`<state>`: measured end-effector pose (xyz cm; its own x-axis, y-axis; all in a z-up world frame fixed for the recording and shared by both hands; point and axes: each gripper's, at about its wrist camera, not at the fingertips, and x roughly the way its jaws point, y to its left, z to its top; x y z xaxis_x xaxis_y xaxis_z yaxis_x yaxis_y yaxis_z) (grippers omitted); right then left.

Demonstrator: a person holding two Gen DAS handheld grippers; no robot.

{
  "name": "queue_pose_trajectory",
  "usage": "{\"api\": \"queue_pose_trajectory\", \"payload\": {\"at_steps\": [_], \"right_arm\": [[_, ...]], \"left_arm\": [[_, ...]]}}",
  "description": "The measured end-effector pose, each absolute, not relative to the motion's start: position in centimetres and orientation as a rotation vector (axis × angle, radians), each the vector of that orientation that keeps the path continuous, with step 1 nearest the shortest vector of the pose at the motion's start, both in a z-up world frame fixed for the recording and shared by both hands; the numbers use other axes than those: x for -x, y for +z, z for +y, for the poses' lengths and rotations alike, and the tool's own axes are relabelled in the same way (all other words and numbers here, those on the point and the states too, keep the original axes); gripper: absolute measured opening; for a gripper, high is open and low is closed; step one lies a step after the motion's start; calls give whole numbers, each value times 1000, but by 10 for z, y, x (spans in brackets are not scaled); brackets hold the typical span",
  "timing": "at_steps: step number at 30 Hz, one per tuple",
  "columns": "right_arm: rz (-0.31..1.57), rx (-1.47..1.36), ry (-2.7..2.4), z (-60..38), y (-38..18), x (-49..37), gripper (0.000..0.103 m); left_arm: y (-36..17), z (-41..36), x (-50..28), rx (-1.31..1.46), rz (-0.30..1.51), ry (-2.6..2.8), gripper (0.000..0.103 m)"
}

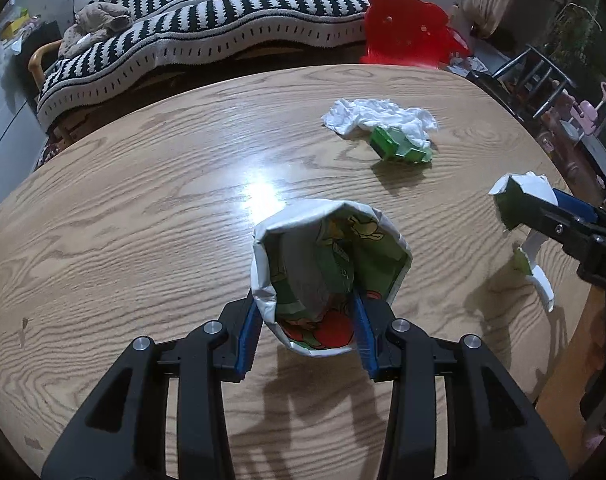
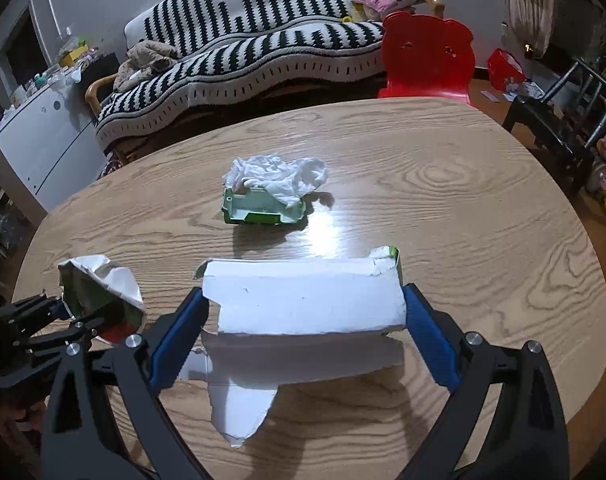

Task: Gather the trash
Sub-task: 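Carry the snack bag and paper box over the black bin and open both tools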

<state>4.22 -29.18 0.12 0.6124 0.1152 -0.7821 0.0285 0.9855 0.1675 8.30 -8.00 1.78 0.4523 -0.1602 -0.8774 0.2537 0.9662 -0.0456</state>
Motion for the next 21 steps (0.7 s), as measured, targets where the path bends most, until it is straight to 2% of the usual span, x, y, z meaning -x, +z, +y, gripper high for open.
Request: {"api": "queue_pose_trajectory", "payload": {"at_steps": [9, 21], "right_arm": [[845, -174, 18, -317, 41, 6, 93], [794, -222, -132, -390, 77, 136, 93]], "left_arm": [[47, -109, -50, -113, 1028, -322, 40], [64, -215, 61, -178, 1002, -577, 40]]}}
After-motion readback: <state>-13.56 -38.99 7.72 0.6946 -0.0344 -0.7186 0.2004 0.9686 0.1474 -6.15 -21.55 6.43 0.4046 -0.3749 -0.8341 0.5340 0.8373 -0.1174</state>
